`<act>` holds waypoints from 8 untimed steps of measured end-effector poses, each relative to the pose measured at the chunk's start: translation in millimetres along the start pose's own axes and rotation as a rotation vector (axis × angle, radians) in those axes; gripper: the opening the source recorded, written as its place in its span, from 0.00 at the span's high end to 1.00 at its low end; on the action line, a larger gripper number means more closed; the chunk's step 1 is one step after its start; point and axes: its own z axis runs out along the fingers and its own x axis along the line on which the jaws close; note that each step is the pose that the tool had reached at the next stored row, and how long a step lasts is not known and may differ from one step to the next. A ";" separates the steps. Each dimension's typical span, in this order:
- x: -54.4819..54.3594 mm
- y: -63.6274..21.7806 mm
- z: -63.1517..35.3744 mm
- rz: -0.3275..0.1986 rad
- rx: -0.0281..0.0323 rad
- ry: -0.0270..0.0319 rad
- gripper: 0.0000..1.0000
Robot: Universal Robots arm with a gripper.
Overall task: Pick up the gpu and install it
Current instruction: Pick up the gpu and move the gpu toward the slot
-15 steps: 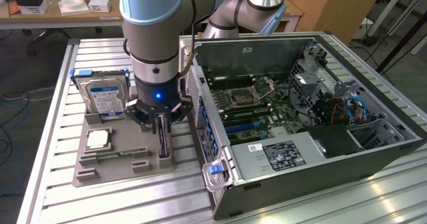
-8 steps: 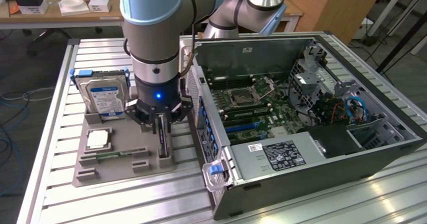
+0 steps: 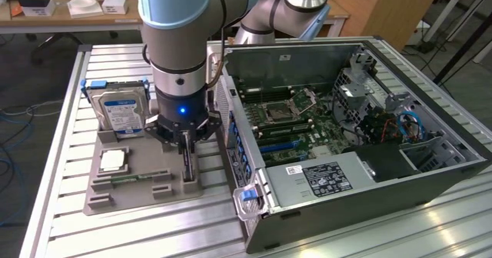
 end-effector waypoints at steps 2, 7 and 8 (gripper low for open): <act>0.0 0.0 0.0 0.000 0.0000 0.0000 0.70; 0.0 0.0 0.0 0.000 0.0000 0.0000 0.70; 0.0 0.0 0.0 0.000 0.0000 0.0001 0.71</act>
